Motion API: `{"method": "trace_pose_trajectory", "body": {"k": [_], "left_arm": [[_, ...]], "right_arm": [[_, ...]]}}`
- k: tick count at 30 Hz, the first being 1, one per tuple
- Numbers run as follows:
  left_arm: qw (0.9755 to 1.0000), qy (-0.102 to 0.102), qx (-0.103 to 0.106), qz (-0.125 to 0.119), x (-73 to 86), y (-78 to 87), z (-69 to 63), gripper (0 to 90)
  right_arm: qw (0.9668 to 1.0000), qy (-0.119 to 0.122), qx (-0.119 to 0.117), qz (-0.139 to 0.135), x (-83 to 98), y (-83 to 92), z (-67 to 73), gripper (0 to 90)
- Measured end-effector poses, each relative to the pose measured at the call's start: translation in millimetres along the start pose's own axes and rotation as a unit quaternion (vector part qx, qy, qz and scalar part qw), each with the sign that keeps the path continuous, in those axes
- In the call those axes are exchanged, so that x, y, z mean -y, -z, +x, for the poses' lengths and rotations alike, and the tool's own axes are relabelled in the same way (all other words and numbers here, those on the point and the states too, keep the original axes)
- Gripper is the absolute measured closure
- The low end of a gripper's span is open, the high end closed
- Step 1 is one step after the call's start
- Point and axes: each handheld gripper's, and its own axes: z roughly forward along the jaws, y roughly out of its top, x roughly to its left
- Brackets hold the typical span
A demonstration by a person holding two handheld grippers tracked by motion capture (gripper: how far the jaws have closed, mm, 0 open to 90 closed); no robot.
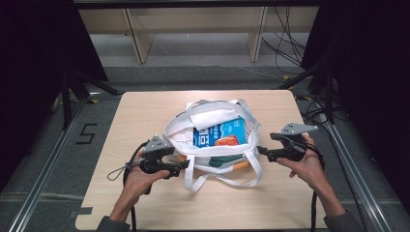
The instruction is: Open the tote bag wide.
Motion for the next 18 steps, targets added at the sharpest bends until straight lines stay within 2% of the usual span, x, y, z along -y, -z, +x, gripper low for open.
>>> {"method": "trace_pose_trajectory", "body": {"k": [1, 2, 3, 4, 7, 10, 11, 14, 15, 18], "left_arm": [[1.0, 0.002, -0.001, 0.002, 0.8, 0.5, -0.7, 20.6], [1.0, 0.002, -0.002, 0.002, 1.9, 0.8, -1.1, 20.4], [1.0, 0.003, -0.003, 0.001, 3.0, 1.1, -1.7, 20.2], [1.0, 0.003, -0.003, 0.001, 3.0, 1.1, -1.7, 19.9], [1.0, 0.001, -0.003, 0.003, 6.9, 2.4, -3.4, 19.5], [0.9999, -0.007, -0.005, 0.007, 10.4, 4.5, -6.7, 18.8], [1.0, -0.006, -0.003, 0.003, 13.4, 5.6, -9.3, 18.4], [0.9999, -0.01, 0.001, 0.009, 19.1, 7.2, -13.7, 17.5], [0.9999, -0.01, 0.003, 0.008, 21.3, 6.9, -15.2, 17.3], [0.9999, -0.007, 0.006, 0.006, 27.6, 7.1, -19.4, 16.4]], "right_arm": [[0.9999, -0.011, -0.003, 0.007, 1.3, 1.1, 1.7, 26.1], [1.0, -0.006, -0.002, 0.004, 2.6, 1.8, 1.3, 26.0], [0.9998, -0.019, -0.003, 0.01, 3.9, 3.0, 3.4, 25.7], [0.9999, -0.009, -0.001, 0.006, 5.7, 2.9, 2.9, 25.5], [0.9999, -0.012, -0.004, 0.007, 9.1, 4.6, 5.6, 25.4], [1.0, 0.006, -0.001, -0.001, 15.5, 8.1, 6.9, 24.7], [0.9999, -0.01, -0.008, 0.008, 17.0, 10.6, 10.6, 24.6], [0.9999, 0.005, -0.006, 0.007, 21.5, 13.2, 11.0, 24.1], [1.0, 0.002, -0.001, -0.002, 23.9, 12.4, 13.2, 24.1], [1.0, 0.001, -0.002, 0.005, 28.8, 13.5, 14.9, 23.6]]}}
